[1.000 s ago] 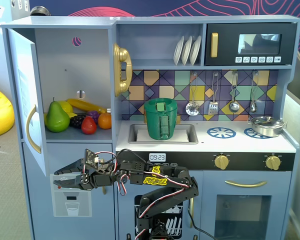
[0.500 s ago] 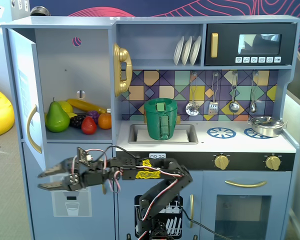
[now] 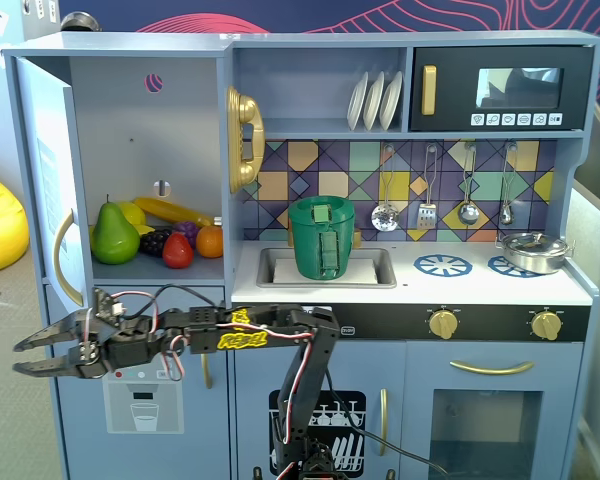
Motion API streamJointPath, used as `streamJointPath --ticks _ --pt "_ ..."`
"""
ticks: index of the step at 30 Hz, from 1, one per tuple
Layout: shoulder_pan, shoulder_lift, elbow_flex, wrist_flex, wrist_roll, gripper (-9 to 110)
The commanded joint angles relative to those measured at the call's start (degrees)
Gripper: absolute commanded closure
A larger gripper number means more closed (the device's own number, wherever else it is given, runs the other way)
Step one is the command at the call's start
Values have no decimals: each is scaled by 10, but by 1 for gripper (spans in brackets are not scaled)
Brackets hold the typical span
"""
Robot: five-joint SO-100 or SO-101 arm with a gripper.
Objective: Close the left cabinet door
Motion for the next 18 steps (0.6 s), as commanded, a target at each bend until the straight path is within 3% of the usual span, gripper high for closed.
streamJointPath --ticks 1,18 --pt "-2 -47 -95 -26 -15 101" --pt "128 -40 -47 -54 -62 101"
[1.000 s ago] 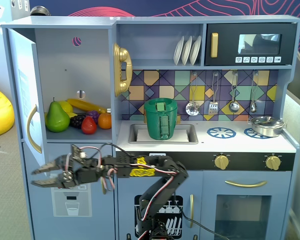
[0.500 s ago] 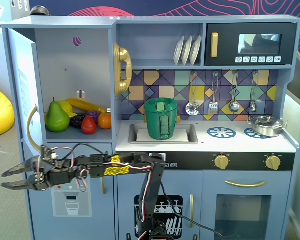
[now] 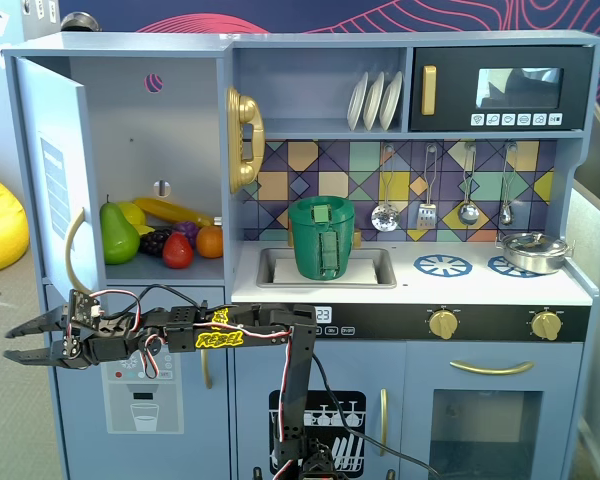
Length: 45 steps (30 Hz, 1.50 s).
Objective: Close the left cabinet door
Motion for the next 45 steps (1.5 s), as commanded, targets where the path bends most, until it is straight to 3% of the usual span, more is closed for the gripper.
streamJointPath --ticks 1,8,24,31,38,45 --pt "34 50 4 -13 -8 101" --pt "117 113 62 -17 -23 101" --pt "421 181 122 -68 -60 101" --pt "439 229 170 -64 -44 101" --pt "433 439 298 95 47 101" --pt "701 660 487 322 137 101"
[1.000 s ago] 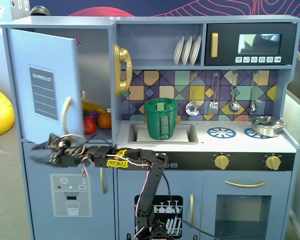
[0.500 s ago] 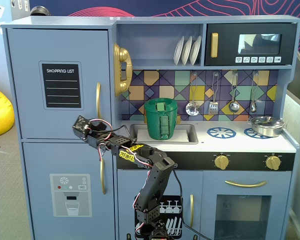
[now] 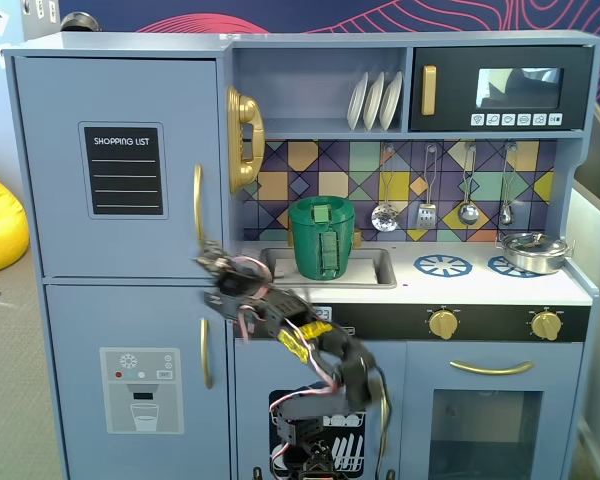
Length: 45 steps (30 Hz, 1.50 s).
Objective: Close the left cabinet door
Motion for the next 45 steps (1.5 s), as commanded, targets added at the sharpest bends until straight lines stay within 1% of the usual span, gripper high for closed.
streamJointPath --ticks 1,4,7,8,11,14,17,24,26,29,45 --pt "180 156 114 107 48 101" --pt "286 259 214 223 94 101" --pt "349 295 259 338 186 101" --pt "361 295 272 360 227 101" --pt "376 297 305 423 300 101" --pt "358 306 320 490 359 101" --pt "348 306 323 529 415 101" --pt "352 306 323 637 372 101" --pt "349 307 323 678 345 101" --pt "349 307 323 683 375 100" --pt "351 307 324 683 374 96"
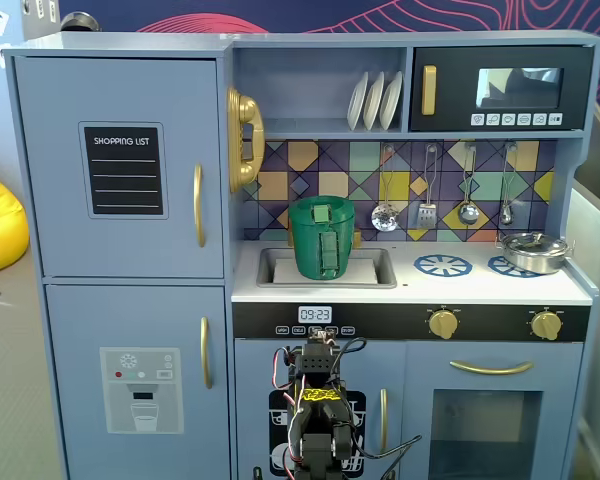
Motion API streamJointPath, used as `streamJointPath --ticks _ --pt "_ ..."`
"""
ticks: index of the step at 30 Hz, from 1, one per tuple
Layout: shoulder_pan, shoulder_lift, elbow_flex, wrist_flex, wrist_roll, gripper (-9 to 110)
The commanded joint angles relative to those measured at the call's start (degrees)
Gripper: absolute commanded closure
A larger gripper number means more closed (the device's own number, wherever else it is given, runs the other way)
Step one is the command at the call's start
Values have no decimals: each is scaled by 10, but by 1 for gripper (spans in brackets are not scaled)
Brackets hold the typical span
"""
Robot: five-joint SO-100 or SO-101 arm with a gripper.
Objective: Close the left cabinet door
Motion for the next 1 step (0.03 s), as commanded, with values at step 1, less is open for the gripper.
streamJointPath --ticks 1 --pt "0 -4 -4 103 11 96"
